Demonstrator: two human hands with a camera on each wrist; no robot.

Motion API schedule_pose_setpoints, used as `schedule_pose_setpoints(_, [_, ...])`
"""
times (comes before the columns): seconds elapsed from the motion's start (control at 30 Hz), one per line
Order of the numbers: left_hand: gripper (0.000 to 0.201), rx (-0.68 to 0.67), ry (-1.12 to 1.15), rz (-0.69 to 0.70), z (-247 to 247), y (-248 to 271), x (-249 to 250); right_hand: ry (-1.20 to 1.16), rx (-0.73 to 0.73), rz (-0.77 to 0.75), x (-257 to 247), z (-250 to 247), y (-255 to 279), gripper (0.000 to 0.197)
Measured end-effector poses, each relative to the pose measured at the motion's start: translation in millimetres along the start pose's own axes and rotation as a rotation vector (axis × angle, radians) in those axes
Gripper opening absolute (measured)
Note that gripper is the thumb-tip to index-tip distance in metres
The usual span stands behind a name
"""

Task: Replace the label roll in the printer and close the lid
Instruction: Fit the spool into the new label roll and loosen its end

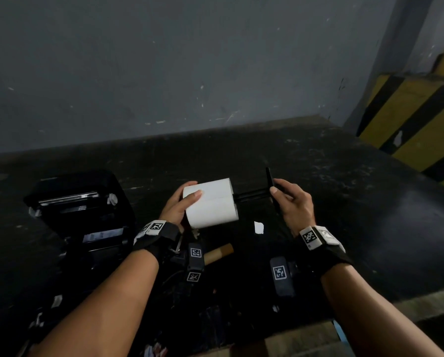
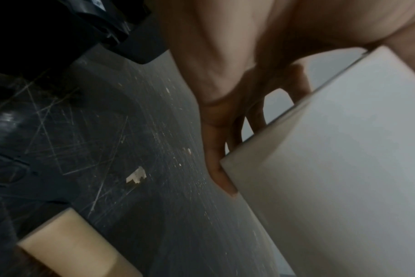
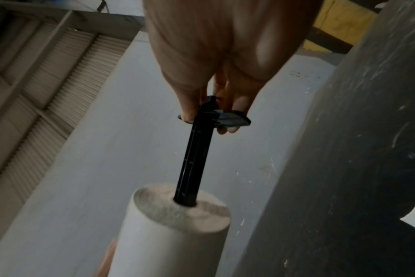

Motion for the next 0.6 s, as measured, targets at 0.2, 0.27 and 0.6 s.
schedule_pose_setpoints(0.2, [0.027, -0.007, 0.001, -0.004, 13.4, 1.4, 0.5, -0.001, -0.015, 0.007, -7.1, 22.9, 8.9, 0.033])
schedule_pose_setpoints(0.27, [0.027, -0.003, 0.000, 0.003, 16.0, 2.0, 1.1, 0.043, -0.051, 0.005, -11.5, 30.9, 11.0, 0.038])
schedule_pose_setpoints(0.6, [0.027, -0.014, -0.061, 0.011, 25.6, 9.1, -0.6, 0.226, -0.357, 0.009, -20.4, 58.2, 22.5, 0.058])
Point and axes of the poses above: each hand's wrist, its own y-axis away from the middle knuckle, its own z-axis out of the palm, x = y × z, the point moved 7 cm from there along -y, towards the middle knuckle, and after that the axes turned 8 degrees about y, right-handed, at the moved point
